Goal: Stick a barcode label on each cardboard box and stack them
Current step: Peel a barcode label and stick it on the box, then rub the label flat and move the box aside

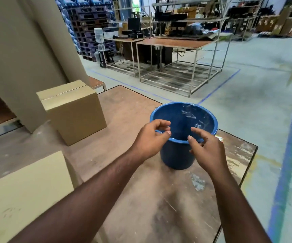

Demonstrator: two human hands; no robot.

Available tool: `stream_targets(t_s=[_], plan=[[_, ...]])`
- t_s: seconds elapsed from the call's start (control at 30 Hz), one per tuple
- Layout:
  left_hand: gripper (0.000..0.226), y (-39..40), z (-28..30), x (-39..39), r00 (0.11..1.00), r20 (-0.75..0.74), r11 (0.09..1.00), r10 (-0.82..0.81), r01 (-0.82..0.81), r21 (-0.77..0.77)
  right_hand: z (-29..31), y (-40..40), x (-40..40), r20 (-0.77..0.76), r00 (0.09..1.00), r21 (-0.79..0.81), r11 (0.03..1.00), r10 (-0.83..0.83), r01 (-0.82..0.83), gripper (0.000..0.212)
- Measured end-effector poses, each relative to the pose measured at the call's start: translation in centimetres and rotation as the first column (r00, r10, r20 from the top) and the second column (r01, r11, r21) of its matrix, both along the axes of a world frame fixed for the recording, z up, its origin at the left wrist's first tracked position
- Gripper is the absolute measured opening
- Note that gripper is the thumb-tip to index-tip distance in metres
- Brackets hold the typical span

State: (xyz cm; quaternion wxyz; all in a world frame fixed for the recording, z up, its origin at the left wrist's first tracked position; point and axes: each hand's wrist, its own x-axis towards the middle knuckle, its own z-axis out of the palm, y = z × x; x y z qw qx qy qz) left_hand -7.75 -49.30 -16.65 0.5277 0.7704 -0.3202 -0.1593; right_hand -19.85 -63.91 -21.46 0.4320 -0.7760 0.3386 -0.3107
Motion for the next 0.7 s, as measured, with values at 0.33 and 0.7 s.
stream_targets(t_s=[0.33, 0.7], plan=[[0.023, 11.9, 1.1, -2.3, 0.993, 0.111, 0.997, 0.036, -0.027, -0.078, 1.0, 13.4, -0.3, 0.363, 0.875, -0.067, 0.946, 0.319, -0.317, 0.019], [0.028, 35.9, -0.1, -7.7, 0.779, 0.298, 0.815, 0.551, -0.579, 0.007, 4.2, 29.7, 0.2, -0.110, 0.443, -0.358, 0.380, 0.890, -0.853, 0.040]])
